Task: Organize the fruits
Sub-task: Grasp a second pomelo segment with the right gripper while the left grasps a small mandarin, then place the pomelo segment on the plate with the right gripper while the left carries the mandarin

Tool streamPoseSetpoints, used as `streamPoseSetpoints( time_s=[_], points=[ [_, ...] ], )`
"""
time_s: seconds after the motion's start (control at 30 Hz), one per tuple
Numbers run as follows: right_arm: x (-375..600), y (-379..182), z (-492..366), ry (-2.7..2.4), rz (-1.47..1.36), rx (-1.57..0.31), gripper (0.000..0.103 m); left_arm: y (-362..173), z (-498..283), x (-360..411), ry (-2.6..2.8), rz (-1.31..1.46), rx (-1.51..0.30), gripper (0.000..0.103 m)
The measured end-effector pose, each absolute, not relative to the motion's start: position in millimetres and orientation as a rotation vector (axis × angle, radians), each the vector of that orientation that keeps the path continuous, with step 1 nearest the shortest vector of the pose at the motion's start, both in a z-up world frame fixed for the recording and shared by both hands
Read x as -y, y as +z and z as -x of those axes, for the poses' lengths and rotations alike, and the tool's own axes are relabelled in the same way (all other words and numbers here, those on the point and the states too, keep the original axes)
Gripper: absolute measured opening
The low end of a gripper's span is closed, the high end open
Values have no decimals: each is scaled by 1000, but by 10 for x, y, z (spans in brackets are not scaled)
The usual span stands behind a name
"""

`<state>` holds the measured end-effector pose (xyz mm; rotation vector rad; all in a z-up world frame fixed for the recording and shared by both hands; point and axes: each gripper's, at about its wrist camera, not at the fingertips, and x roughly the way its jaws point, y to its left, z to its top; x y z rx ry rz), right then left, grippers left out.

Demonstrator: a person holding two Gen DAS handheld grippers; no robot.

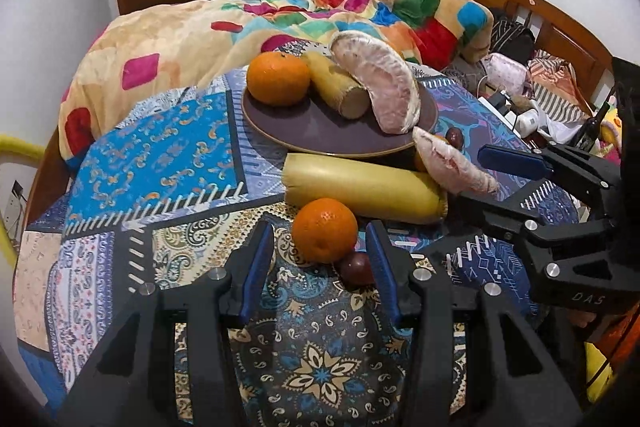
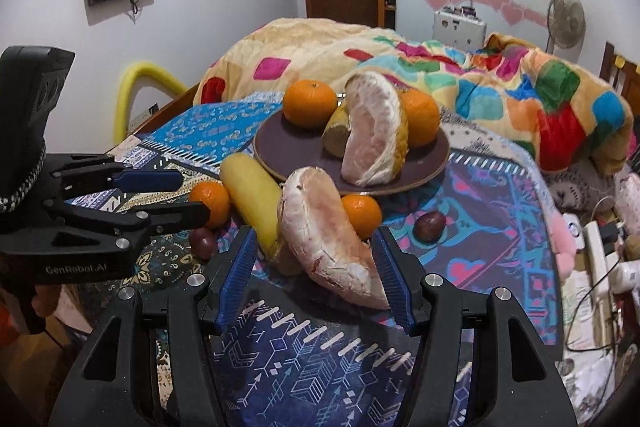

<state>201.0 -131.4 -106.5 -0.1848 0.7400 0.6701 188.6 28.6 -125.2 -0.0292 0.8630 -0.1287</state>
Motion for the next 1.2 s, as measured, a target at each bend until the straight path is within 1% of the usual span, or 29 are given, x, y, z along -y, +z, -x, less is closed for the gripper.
streamPoseSetpoints(
  time_s=[0.03, 0.07, 0.17, 0.37, 0.5, 0.6, 0.77, 0.87, 1.03, 1.2],
  points=[
    [1314, -1082, -2027, 673, 178, -747, 55, -1269, -1897, -282, -130, 33, -865, 48],
    [1318, -1096, -2041, 675, 174, -751, 51, -1286, -1903, -286, -132, 36, -868, 48],
    [1324, -1118, -2057, 668, 169, -754, 44, -1329, -1933, -289, -138, 45, -875, 47],
    [1348, -1121, -2059, 684, 144, -760, 42, -1371, -1990, -288, -143, 68, -876, 47],
    [1336, -1113, -2036, 685, 153, -752, 40, -1370, -2008, -267, -137, 58, -871, 38],
    [1352, -1100, -2040, 685, 151, -749, 38, -1365, -2010, -274, -138, 58, -870, 37],
    [1371, -991, -2002, 675, 163, -719, 28, -1303, -1960, -304, -132, 61, -853, 37],
    [1400, -936, -1990, 674, 157, -710, 24, -1219, -1906, -311, -132, 62, -831, 37],
    [1459, -837, -1973, 671, 135, -693, 20, -1052, -1815, -330, -128, 54, -787, 37],
    [1451, -761, -1966, 676, 126, -683, 19, -937, -1767, -358, -122, 45, -758, 37]
  ],
)
